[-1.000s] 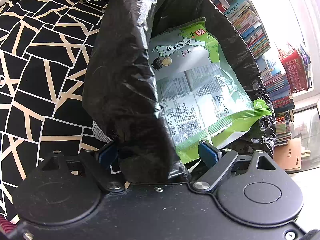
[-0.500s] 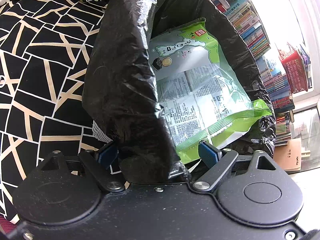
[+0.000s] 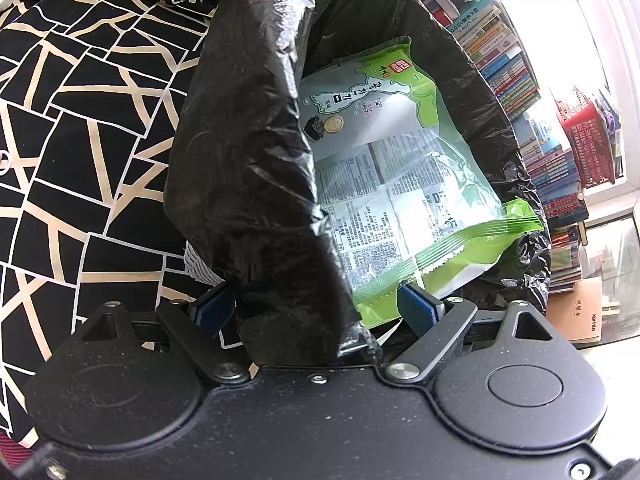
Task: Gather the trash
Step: 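Close the right gripper on a small white paper piece and lift, then carry the paper piece over the bin and open the right gripper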
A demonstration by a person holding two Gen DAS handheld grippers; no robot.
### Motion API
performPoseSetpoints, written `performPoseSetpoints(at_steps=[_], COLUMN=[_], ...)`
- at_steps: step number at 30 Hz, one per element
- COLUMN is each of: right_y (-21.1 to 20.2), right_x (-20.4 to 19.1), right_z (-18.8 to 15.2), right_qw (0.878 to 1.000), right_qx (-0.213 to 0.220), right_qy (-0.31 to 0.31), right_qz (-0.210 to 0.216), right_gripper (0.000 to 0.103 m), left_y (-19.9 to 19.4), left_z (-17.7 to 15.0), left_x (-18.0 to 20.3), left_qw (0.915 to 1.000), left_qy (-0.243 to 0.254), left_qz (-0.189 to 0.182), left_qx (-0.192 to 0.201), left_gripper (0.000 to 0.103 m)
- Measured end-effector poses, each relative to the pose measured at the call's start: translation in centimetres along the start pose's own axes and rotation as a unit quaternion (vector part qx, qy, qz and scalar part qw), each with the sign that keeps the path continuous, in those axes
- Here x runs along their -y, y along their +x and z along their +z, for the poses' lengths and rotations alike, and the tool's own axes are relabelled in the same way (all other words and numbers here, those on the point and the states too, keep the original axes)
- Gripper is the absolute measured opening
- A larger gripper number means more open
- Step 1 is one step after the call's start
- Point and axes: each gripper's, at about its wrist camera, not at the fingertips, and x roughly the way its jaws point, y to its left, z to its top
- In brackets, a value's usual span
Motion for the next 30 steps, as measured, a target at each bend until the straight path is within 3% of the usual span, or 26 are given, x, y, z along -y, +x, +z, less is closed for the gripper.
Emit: performPoseSetpoints(at_steps=[3, 4, 7, 13, 18, 19, 20, 30], right_y=[0.6, 0.8, 0.9, 1.4, 3.8, 4.2, 4.3, 1.3], right_x=[-0.3, -0.6, -1.6, -3.2, -3.8, -3.8, -3.8, -2.3], right_z=[-0.3, -0.7, -2.0, -2.6, -2.4, -2.4, -2.4, 0.6], right_qw=[0.999, 0.999, 0.996, 0.993, 0.991, 0.992, 0.992, 0.999], right_qx=[-0.010, -0.013, -0.019, -0.016, -0.048, -0.058, -0.063, -0.013], right_qy=[-0.027, -0.042, -0.082, -0.114, -0.121, -0.116, -0.108, -0.028], right_qz=[-0.015, -0.017, -0.003, 0.012, -0.009, -0.008, -0.004, 0.035], right_gripper=[0.015, 0.027, 0.050, 0.056, 0.056, 0.038, 0.030, 0.030], left_y=[0.0, 0.0, 0.0, 0.0, 0.0, 0.0, 0.0, 0.1], left_z=[0.0, 0.0, 0.0, 0.0, -0.1, -0.1, -0.1, 0.0], left_x=[0.0, 0.0, -0.1, -0.1, -0.1, -0.1, -0.1, -0.2], left_qw=[1.0000, 1.0000, 1.0000, 1.0000, 1.0000, 1.0000, 1.0000, 1.0000], left_qy=[0.000, 0.001, 0.001, -0.001, -0.001, -0.001, -0.001, -0.002], left_qz=[0.000, -0.001, -0.001, -0.001, -0.001, -0.001, -0.001, -0.005], left_qx=[0.000, 0.000, 0.001, 0.001, 0.001, 0.001, 0.001, 0.003], left_gripper=[0.087, 0.087, 0.087, 0.087, 0.087, 0.087, 0.087, 0.089])
